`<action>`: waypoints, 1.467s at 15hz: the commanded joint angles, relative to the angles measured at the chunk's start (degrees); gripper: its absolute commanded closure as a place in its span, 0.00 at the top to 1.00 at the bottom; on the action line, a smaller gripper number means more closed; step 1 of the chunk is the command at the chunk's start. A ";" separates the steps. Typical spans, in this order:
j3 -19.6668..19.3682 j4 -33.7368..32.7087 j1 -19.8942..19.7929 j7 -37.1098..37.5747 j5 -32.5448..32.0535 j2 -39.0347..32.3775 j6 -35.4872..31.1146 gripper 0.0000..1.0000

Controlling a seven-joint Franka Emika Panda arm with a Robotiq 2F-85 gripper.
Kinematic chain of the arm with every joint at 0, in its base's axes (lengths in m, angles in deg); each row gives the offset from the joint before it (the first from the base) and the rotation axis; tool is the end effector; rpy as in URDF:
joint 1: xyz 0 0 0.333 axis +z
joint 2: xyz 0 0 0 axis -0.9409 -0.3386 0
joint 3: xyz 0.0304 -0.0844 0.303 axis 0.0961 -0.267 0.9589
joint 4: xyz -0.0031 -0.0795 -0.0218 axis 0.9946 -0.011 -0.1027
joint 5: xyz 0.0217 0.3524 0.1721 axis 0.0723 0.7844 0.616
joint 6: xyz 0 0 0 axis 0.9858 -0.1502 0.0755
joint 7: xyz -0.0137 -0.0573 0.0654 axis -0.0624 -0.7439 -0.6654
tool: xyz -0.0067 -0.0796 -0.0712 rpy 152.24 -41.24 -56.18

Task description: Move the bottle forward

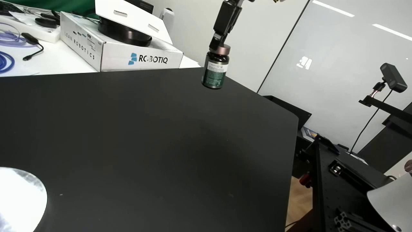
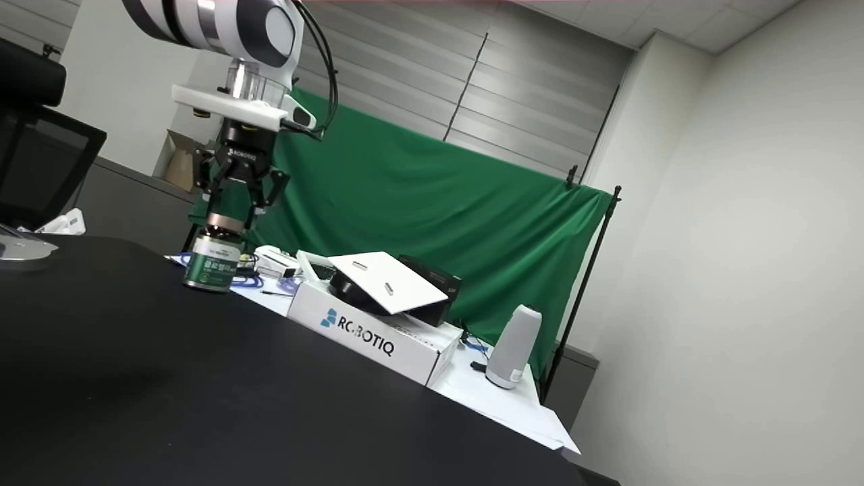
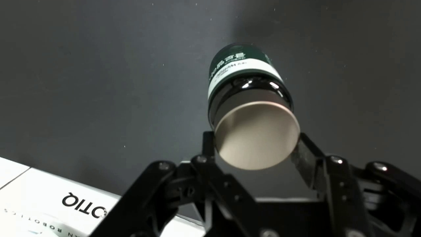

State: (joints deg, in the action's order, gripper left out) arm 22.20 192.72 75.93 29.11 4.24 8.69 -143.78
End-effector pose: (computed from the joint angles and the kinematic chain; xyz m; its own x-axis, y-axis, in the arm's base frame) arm 0.5566 0.0652 0.3353 0.9456 0.3090 0.1016 0.2971 -0.9477 0.1169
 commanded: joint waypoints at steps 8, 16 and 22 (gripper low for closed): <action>-4.19 23.00 -7.58 -9.56 4.20 13.17 -14.44 0.35; -10.97 26.30 -11.67 -21.85 14.36 12.64 -21.28 0.35; -11.13 25.58 -12.21 -21.21 13.66 11.23 -20.11 0.60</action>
State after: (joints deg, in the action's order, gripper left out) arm 10.92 218.31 63.85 7.65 18.10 19.84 -164.01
